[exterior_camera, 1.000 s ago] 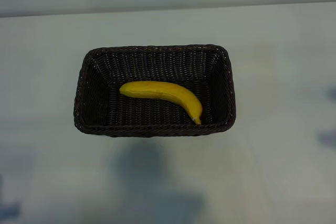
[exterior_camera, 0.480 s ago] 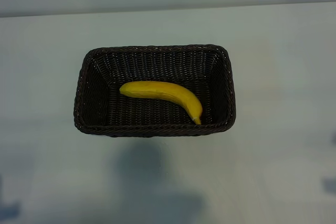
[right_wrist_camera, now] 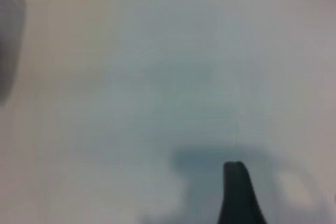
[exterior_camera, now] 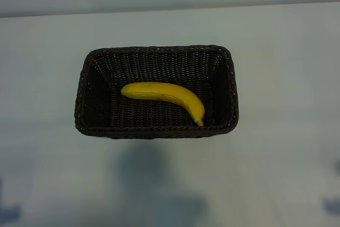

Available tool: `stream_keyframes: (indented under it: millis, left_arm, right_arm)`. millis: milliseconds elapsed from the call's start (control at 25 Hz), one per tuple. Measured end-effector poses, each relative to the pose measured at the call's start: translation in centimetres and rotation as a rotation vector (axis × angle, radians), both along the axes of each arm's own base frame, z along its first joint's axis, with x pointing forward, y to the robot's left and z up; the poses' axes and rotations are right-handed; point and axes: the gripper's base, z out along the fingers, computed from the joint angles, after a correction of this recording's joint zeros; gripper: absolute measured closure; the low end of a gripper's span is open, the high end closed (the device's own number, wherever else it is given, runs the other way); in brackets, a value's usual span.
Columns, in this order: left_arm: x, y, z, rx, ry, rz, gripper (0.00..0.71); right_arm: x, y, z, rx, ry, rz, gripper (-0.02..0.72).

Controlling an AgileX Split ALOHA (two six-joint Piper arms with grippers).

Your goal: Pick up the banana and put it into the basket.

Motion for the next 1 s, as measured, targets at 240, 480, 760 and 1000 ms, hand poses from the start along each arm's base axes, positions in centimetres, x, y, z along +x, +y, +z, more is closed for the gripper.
stream_keyframes:
  millis: [240,480,760,1000]
  left_arm:
    - [0.00,0.00,0.00,0.000,0.000,0.000,0.171]
    - [0.00,0.00,0.00,0.000,0.000,0.000,0.171]
    - [0.00,0.00,0.00,0.000,0.000,0.000,0.171]
    - [0.00,0.00,0.00,0.000,0.000,0.000,0.171]
  right_arm:
    - [0.16,0.17,-0.03,0.011,-0.020,0.016,0.258]
    - [0.17,0.21,-0.03,0.014,-0.022,0.019,0.258]
    - [0.17,0.22,-0.02,0.010,-0.022,0.022,0.258]
    - [0.17,0.22,-0.02,0.010,-0.022,0.023,0.258]
